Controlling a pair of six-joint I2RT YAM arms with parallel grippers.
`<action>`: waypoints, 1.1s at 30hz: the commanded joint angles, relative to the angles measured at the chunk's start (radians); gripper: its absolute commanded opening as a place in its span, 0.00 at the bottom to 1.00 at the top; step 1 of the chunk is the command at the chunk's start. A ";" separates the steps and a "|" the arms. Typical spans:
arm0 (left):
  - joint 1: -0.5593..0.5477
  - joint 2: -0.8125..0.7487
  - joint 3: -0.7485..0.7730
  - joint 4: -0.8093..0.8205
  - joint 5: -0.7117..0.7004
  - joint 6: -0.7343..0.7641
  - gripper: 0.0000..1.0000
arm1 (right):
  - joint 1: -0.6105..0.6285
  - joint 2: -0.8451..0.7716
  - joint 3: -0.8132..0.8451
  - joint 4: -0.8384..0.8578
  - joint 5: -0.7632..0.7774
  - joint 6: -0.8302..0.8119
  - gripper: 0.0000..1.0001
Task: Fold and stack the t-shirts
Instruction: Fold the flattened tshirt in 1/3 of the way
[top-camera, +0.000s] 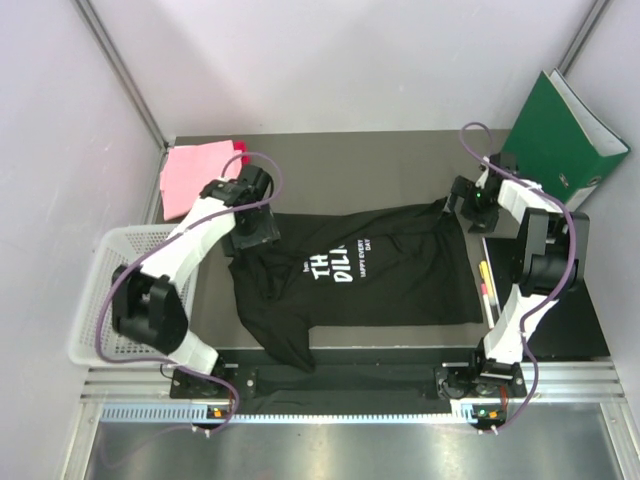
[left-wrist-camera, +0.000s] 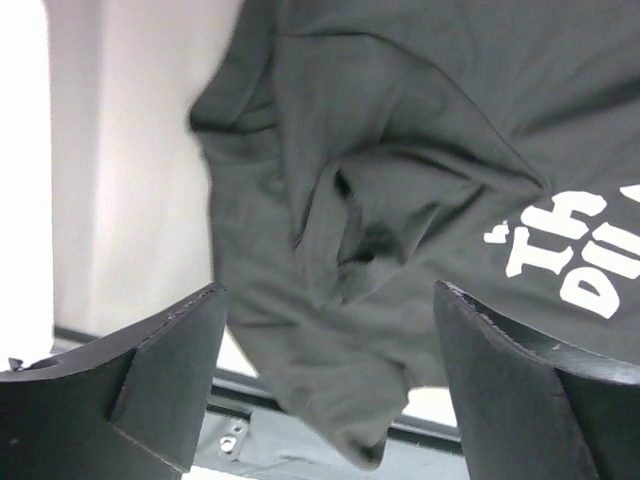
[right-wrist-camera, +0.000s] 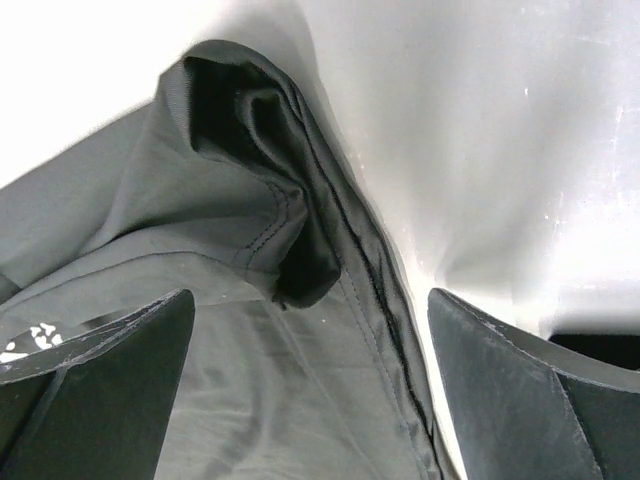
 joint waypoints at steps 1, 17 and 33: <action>-0.002 0.139 -0.008 0.118 0.049 -0.008 0.84 | -0.014 -0.023 0.064 0.011 -0.015 -0.012 1.00; -0.002 0.309 0.039 0.186 -0.023 0.012 0.51 | -0.027 -0.026 0.046 0.022 -0.054 -0.015 1.00; 0.001 0.076 0.029 -0.023 -0.158 -0.064 0.00 | -0.051 -0.034 0.023 0.039 -0.084 -0.007 1.00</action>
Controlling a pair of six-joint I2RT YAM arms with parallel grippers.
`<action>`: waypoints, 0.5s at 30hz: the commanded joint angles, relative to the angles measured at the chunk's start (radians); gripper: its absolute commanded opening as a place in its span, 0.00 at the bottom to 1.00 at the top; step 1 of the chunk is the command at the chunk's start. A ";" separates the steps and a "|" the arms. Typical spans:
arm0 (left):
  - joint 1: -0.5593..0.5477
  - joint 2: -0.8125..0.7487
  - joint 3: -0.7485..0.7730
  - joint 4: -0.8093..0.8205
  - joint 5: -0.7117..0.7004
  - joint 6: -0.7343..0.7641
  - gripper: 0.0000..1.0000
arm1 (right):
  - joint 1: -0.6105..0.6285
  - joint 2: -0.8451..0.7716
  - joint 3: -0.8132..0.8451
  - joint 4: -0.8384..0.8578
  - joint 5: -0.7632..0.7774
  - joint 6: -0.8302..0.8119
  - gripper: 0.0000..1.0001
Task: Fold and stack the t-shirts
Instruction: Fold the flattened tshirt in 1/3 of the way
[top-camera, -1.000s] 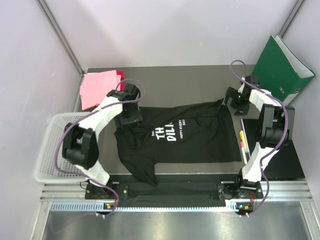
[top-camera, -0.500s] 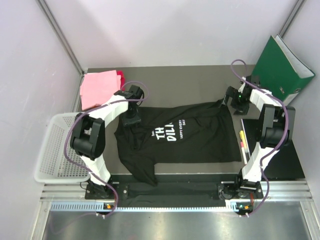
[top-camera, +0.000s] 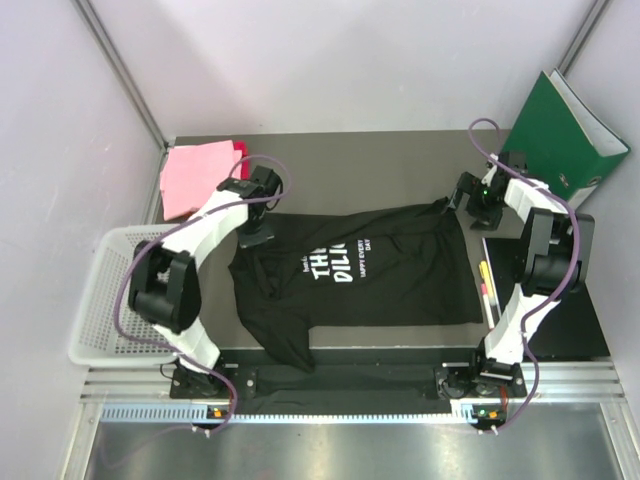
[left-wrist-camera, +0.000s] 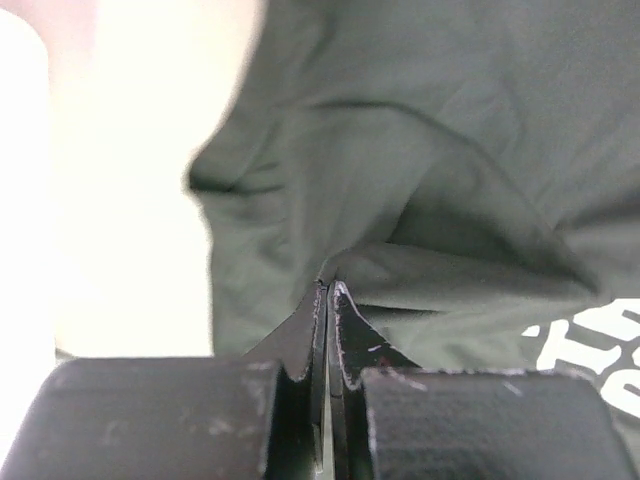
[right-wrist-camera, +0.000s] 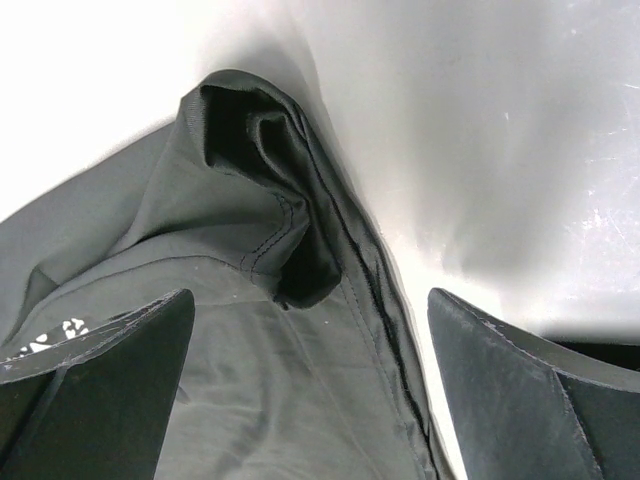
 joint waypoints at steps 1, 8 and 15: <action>0.004 -0.166 -0.006 -0.136 -0.075 -0.057 0.00 | -0.012 -0.034 -0.002 0.037 -0.022 -0.005 1.00; 0.008 -0.289 -0.192 -0.208 -0.069 -0.156 0.00 | -0.012 -0.023 0.001 0.040 -0.029 -0.003 1.00; 0.004 -0.312 -0.250 -0.194 0.039 -0.127 0.44 | -0.012 -0.011 0.004 0.037 -0.033 -0.003 1.00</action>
